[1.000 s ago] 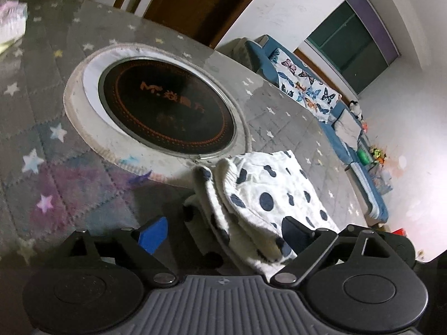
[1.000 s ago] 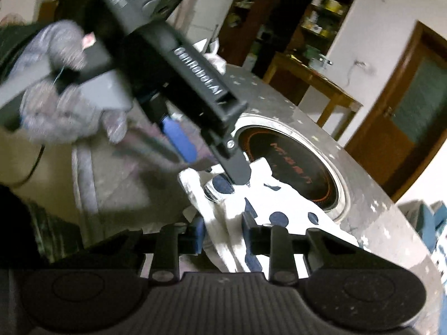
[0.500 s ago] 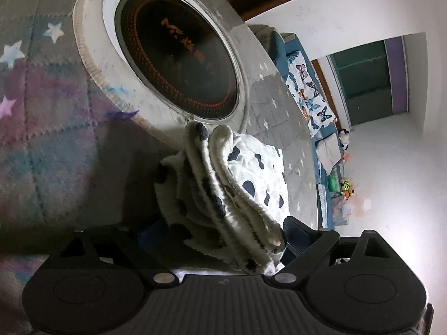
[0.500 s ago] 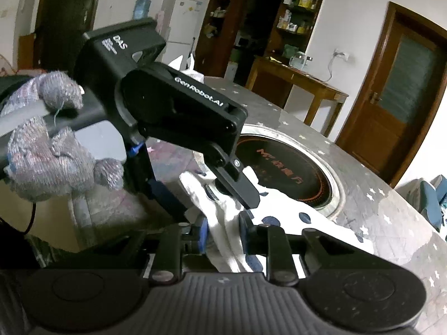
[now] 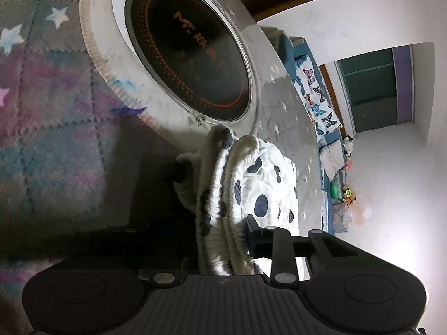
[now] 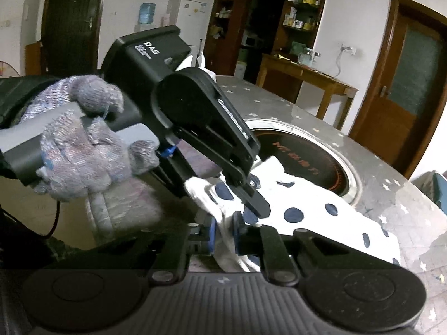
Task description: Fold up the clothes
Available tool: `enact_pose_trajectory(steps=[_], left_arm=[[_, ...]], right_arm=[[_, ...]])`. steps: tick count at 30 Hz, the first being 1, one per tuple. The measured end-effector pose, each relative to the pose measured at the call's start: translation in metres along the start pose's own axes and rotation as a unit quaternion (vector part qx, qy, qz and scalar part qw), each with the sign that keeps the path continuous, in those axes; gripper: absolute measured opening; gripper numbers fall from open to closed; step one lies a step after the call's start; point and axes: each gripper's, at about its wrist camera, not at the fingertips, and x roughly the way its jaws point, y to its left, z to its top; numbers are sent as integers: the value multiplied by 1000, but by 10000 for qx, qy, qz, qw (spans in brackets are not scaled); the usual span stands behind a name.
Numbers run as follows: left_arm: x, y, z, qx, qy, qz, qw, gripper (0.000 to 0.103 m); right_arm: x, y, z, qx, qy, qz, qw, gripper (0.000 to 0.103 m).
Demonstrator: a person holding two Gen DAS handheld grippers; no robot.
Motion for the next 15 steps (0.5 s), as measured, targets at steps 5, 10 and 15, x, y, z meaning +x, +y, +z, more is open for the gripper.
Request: enact_pose_trajectory(steps=[5,10,15], left_arm=[[2,2,2,22,-13,-5,10000,26],[-1,-3,5,133,-90,-32,9999,23],[-2,-12,7,372,-174,50,9991,22]], right_arm=[[-3,-5,0,120,8,62,9999,13],[-19,-12,-1,368,-96,114,9992,25],[-33,-37,-11,945,-188,-341,9948,33]])
